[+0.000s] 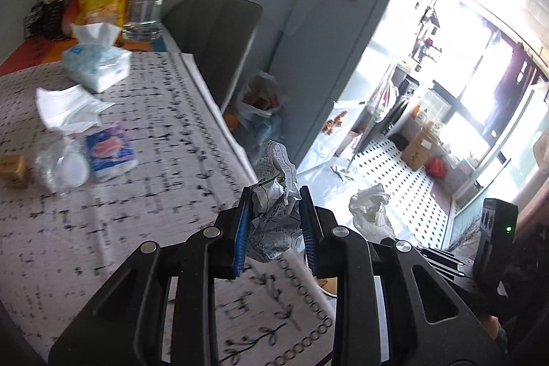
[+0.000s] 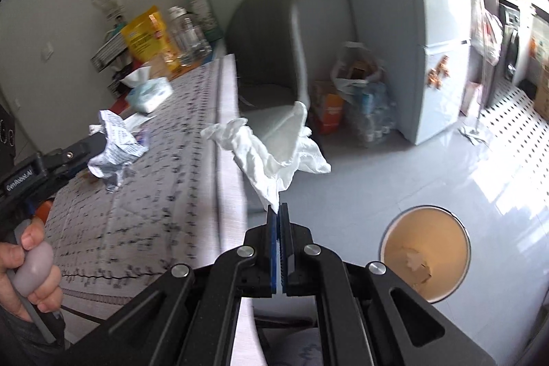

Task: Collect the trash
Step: 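Carry the foil wrapper and tissue in both grippers over the trash bin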

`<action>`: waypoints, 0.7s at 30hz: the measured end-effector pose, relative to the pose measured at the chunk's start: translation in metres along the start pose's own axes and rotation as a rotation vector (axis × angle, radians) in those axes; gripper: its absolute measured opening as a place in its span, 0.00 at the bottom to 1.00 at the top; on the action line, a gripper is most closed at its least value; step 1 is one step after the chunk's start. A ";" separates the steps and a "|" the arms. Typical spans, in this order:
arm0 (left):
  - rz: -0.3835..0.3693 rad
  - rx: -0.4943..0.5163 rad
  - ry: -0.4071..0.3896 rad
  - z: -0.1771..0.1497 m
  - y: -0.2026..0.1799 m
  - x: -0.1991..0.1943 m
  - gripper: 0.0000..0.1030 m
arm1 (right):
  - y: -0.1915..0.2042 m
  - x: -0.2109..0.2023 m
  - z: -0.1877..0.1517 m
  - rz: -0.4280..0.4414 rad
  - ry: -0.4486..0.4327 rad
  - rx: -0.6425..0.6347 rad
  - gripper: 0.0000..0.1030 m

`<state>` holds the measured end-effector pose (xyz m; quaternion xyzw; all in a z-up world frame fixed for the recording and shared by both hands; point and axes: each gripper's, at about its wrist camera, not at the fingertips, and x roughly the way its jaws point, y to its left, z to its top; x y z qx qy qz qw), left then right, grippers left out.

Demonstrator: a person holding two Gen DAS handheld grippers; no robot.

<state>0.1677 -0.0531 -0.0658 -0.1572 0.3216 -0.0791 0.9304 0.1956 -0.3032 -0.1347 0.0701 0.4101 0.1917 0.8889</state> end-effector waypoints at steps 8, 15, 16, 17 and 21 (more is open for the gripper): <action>-0.030 0.058 0.040 0.005 -0.034 0.035 0.26 | -0.063 0.004 -0.006 -0.076 0.000 0.103 0.02; -0.064 0.080 0.104 0.002 -0.066 0.076 0.26 | -0.105 0.012 -0.010 -0.107 0.009 0.164 0.02; -0.065 0.085 0.114 0.002 -0.070 0.083 0.26 | -0.112 0.014 -0.012 -0.110 0.013 0.174 0.02; -0.066 0.089 0.123 0.001 -0.074 0.089 0.26 | -0.117 0.016 -0.013 -0.112 0.016 0.182 0.02; -0.075 0.109 0.170 -0.002 -0.092 0.118 0.26 | -0.142 0.025 -0.021 -0.128 0.030 0.227 0.02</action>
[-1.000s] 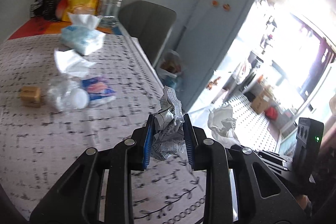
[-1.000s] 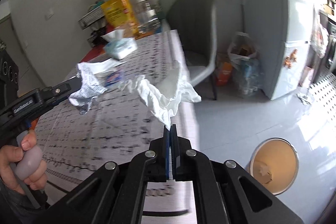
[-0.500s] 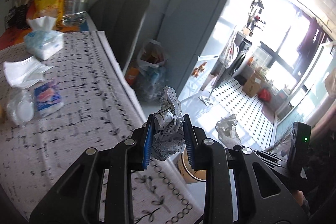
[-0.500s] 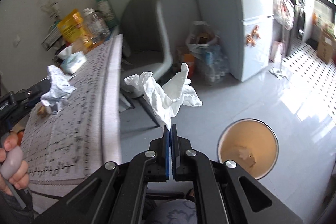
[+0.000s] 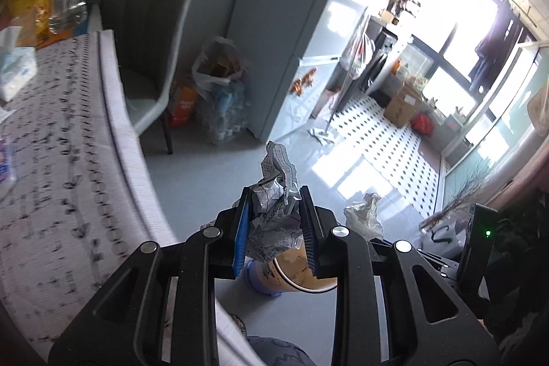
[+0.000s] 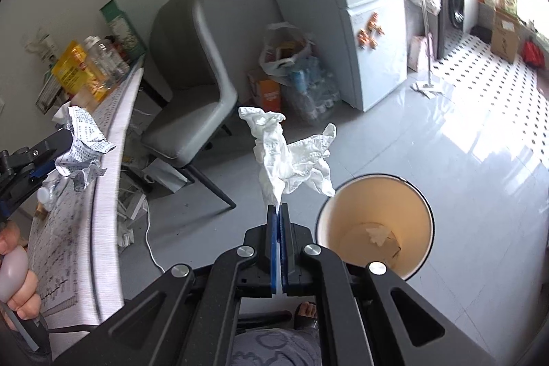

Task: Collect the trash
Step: 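Carry the foil wrapper and tissue in both grippers over the trash bin, then open both grippers to drop the foil and tissue into the bin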

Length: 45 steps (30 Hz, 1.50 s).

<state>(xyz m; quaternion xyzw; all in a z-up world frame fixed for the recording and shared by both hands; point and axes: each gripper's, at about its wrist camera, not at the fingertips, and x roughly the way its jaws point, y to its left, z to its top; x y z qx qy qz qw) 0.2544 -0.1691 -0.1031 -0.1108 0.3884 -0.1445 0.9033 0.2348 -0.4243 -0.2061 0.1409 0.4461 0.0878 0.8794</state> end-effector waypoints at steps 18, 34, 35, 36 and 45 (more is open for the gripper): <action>-0.096 0.131 0.255 0.006 -0.083 0.160 0.26 | -0.113 0.101 -0.022 -0.054 0.095 0.201 0.08; -0.140 0.206 0.447 -0.016 -0.156 0.239 0.75 | -0.189 0.032 -0.042 -0.185 -0.051 0.364 0.78; -0.147 0.189 0.432 -0.013 -0.156 0.235 0.83 | -0.191 0.026 -0.044 -0.186 -0.056 0.371 0.78; -0.140 0.173 0.412 -0.009 -0.153 0.228 0.87 | -0.192 0.021 -0.045 -0.186 -0.061 0.378 0.78; -0.137 0.054 0.237 0.018 -0.102 0.128 0.94 | -0.158 -0.006 -0.032 -0.151 -0.096 0.332 0.86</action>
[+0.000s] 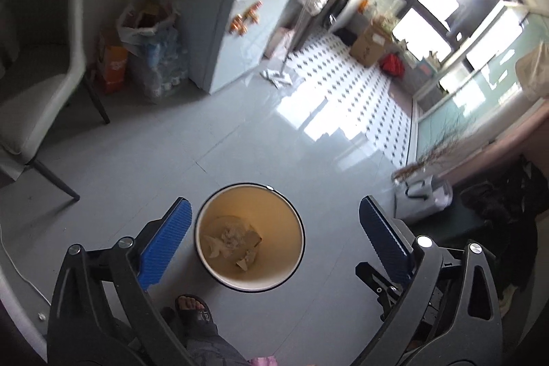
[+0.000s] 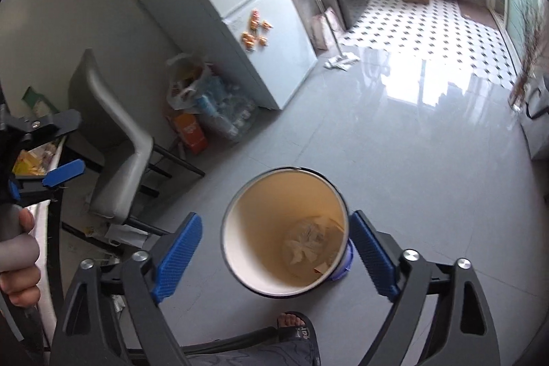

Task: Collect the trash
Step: 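Open both grippers to drop the foil and tissue into the bin, then move both tools back over the table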

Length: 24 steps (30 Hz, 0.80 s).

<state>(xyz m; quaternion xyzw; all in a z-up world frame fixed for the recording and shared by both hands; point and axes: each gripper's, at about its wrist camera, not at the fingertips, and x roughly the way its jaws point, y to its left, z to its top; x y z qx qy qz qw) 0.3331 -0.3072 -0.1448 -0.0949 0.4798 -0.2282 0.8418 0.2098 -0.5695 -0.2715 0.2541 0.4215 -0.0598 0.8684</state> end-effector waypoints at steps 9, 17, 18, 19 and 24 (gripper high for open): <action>0.082 -0.083 -0.205 -0.022 0.052 -0.112 0.94 | 0.074 -0.032 -0.004 0.050 -0.072 -0.125 0.93; 0.146 -0.068 -0.323 -0.037 0.084 -0.187 0.94 | 0.143 -0.070 -0.009 0.049 -0.159 -0.224 0.93; 0.143 -0.075 -0.337 -0.040 0.090 -0.197 0.94 | 0.151 -0.075 -0.011 0.057 -0.163 -0.232 0.93; 0.147 -0.083 -0.354 -0.044 0.095 -0.207 0.94 | 0.157 -0.077 -0.012 0.062 -0.164 -0.238 0.93; 0.172 -0.120 -0.444 -0.065 0.121 -0.248 0.94 | 0.201 -0.094 -0.028 0.096 -0.168 -0.311 0.93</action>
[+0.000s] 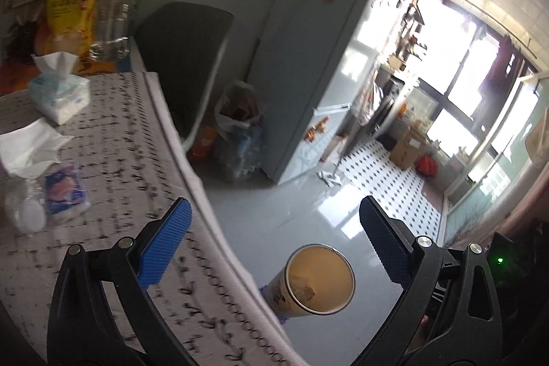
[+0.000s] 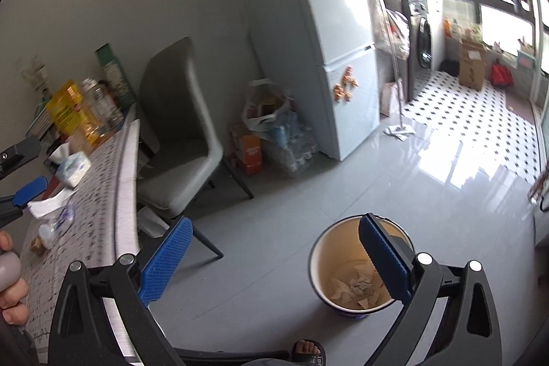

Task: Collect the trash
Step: 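Move both tools back over the table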

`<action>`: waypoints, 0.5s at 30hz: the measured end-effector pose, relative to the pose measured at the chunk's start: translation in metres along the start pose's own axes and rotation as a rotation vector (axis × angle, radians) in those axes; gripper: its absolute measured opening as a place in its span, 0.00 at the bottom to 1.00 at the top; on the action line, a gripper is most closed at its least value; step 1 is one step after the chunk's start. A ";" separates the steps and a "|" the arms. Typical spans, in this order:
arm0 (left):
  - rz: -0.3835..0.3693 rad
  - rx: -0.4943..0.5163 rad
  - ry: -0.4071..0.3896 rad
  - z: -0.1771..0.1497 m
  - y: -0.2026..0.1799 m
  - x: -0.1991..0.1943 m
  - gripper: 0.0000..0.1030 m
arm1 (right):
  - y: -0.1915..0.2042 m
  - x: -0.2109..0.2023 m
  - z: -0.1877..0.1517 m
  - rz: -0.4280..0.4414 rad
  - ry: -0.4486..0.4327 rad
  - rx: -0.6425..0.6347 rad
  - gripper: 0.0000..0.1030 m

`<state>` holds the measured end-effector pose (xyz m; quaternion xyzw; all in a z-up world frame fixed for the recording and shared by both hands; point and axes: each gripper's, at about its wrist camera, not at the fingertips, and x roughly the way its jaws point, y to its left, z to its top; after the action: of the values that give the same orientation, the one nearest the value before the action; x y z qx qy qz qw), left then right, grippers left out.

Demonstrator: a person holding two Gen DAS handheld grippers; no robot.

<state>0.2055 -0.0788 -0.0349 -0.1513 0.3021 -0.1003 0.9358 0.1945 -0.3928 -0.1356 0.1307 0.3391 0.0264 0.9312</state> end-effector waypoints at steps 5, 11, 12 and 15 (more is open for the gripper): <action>0.021 -0.046 -0.035 -0.003 0.039 -0.031 0.94 | 0.043 -0.014 -0.001 0.038 -0.015 -0.052 0.93; 0.016 -0.098 -0.106 -0.010 0.074 -0.071 0.94 | 0.090 -0.022 -0.006 0.076 -0.023 -0.111 0.93; 0.018 -0.105 -0.112 -0.011 0.076 -0.075 0.94 | 0.097 -0.023 -0.007 0.084 -0.024 -0.120 0.93; 0.051 -0.115 -0.123 -0.014 0.094 -0.088 0.94 | 0.119 -0.025 -0.009 0.104 -0.028 -0.152 0.93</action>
<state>0.1364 0.0304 -0.0313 -0.2028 0.2528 -0.0497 0.9447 0.1744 -0.2792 -0.0958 0.0776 0.3160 0.0985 0.9404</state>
